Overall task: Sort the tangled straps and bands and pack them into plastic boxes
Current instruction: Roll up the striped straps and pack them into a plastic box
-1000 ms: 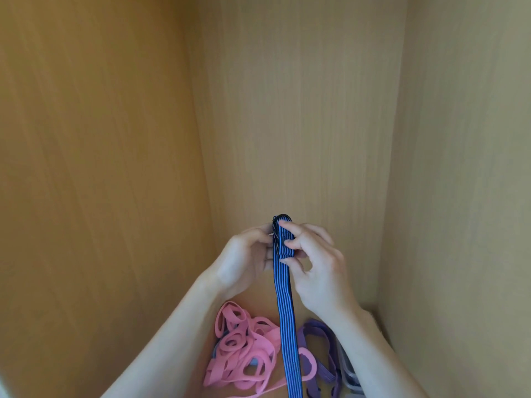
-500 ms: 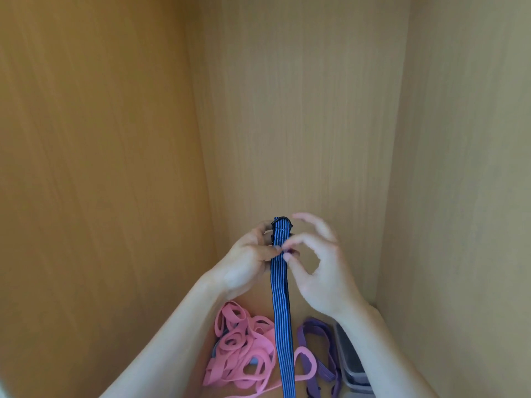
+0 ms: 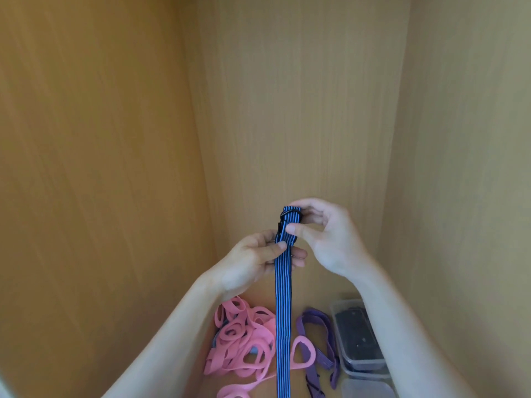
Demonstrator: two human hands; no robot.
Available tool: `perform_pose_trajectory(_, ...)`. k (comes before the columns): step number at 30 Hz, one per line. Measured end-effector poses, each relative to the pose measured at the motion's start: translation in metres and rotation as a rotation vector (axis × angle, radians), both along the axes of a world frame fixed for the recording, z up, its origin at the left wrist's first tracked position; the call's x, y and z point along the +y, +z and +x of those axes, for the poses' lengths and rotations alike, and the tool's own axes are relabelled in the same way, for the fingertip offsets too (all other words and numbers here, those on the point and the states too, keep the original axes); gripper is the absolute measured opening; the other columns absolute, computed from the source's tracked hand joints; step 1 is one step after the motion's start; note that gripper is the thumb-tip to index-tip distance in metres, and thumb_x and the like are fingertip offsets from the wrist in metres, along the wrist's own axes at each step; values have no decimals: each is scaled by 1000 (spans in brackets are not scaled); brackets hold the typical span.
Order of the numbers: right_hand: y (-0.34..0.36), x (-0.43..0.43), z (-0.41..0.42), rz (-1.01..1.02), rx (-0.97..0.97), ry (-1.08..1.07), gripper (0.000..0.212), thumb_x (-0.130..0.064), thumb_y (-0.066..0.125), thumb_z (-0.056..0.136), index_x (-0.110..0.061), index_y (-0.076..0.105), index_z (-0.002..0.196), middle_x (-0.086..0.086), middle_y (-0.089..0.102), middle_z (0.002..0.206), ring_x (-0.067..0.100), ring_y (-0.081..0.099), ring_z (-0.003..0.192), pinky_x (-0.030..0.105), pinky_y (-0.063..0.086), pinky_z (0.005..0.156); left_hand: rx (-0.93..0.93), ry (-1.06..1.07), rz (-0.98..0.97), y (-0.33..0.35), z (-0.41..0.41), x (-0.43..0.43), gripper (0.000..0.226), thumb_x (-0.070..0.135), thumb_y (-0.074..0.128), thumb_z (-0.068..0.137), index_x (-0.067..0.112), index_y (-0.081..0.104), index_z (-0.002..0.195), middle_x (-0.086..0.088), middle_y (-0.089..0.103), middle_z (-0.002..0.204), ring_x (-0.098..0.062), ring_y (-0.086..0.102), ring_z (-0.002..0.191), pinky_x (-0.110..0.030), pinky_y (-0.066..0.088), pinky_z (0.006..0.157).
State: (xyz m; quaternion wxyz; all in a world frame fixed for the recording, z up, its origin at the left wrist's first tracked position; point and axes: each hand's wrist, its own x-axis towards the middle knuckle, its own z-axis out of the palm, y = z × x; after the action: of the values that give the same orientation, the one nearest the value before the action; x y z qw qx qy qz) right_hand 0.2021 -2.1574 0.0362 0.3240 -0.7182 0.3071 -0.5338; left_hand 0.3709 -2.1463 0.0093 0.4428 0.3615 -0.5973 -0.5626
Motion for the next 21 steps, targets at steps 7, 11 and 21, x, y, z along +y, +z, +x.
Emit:
perform_pose_trajectory(7,-7,-1,-1,-87,-57,-111,38,4,78,80,-31,70,94,-10,76,90,6,71,84,15,51,80,-34,66,-46,-7,2,2,29,1,40,105,-10,58,125,-24,71,115,-33,70,104,-44,54,100)
perform_pose_trajectory(11,-7,0,0,-63,-134,-124,40,4,79,80,-32,70,94,-12,76,90,6,71,83,17,54,80,-43,154,-79,-9,-2,4,24,-1,46,103,-9,63,118,-22,74,109,-29,73,96,-40,58,93)
perform_pose_trajectory(21,-15,-4,1,-114,-86,-201,41,-4,81,80,-40,68,97,-18,75,93,4,71,87,18,54,83,-106,176,-84,-13,-6,1,24,-1,46,103,-13,62,117,-21,73,99,-25,72,85,-37,59,86)
